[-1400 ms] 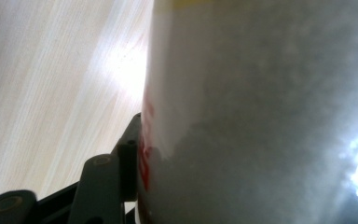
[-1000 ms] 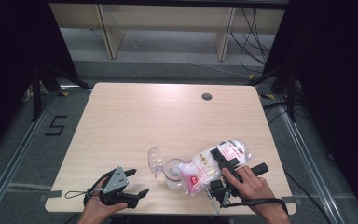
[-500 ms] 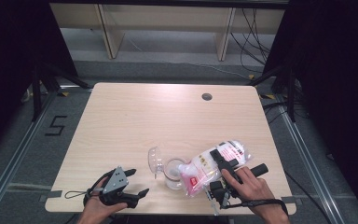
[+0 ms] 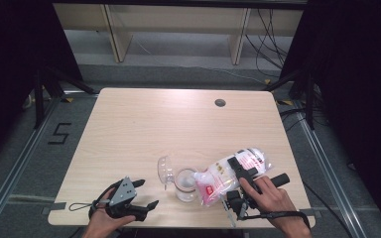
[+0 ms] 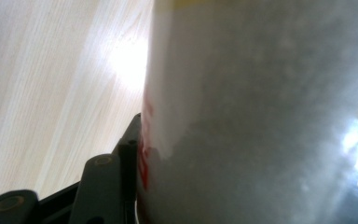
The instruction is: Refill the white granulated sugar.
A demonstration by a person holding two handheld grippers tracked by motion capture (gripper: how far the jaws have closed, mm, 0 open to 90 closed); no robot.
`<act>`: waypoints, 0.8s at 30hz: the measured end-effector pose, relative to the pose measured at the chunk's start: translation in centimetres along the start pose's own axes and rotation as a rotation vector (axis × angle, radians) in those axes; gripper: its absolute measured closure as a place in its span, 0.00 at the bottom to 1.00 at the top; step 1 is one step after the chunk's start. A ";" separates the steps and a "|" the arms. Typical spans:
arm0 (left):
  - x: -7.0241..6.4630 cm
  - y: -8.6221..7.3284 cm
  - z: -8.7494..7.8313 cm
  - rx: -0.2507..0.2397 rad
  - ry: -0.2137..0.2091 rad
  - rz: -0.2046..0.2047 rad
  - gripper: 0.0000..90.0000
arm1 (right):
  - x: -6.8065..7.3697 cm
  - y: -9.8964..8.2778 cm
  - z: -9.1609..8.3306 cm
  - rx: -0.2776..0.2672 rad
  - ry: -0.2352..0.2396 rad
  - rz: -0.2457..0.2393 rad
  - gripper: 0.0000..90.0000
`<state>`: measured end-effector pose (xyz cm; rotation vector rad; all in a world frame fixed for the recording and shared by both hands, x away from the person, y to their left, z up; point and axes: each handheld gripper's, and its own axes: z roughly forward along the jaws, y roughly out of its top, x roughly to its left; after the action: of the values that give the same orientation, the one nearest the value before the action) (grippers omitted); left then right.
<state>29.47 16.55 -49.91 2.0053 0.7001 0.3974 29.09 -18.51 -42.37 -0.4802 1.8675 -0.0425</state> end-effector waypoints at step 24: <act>0.0 0.0 0.0 -0.001 -0.006 -0.001 0.20 | -0.3 0.5 0.1 -0.028 0.001 -0.019 0.54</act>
<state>29.46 16.49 -49.93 2.0045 0.6974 0.3914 29.06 -17.90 -42.28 -0.5169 1.8668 -0.0296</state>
